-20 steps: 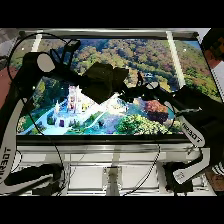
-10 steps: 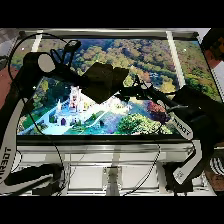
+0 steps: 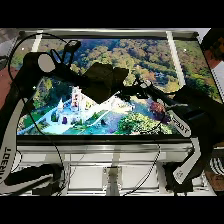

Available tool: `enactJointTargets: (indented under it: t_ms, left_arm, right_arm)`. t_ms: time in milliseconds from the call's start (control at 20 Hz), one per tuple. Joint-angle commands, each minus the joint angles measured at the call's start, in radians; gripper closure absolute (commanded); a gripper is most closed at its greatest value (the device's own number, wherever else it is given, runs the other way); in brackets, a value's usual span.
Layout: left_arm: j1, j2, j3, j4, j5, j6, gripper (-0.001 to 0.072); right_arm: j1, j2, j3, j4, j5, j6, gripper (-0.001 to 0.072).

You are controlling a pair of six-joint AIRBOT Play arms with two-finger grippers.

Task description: Fold the clothes and pants, and hang the long-sleeved shirts on hangers.

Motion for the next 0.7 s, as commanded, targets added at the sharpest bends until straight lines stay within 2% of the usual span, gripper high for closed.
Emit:
enactJointTargets:
  t_ms: [0, 300, 450, 650]
  left_arm:
    - [0.000, -0.001, 0.000, 0.000, 0.000, 0.000, 0.0339]
    - [0.000, -0.001, 0.000, 0.000, 0.000, 0.000, 0.0339]
    - [0.000, -0.001, 0.000, 0.000, 0.000, 0.000, 0.0339]
    - [0.000, -0.001, 0.000, 0.000, 0.000, 0.000, 0.0339]
  right_arm:
    - [-0.039, -0.001, -0.011, -0.074, 0.080, 0.062, 0.0343]
    - [-0.049, -0.006, -0.011, -0.064, 0.076, 0.034, 0.0340]
    - [-0.049, -0.006, -0.010, 0.002, 0.051, -0.013, 0.0340]
    - [-0.047, -0.027, -0.010, 0.054, 0.047, -0.013, 0.0340]
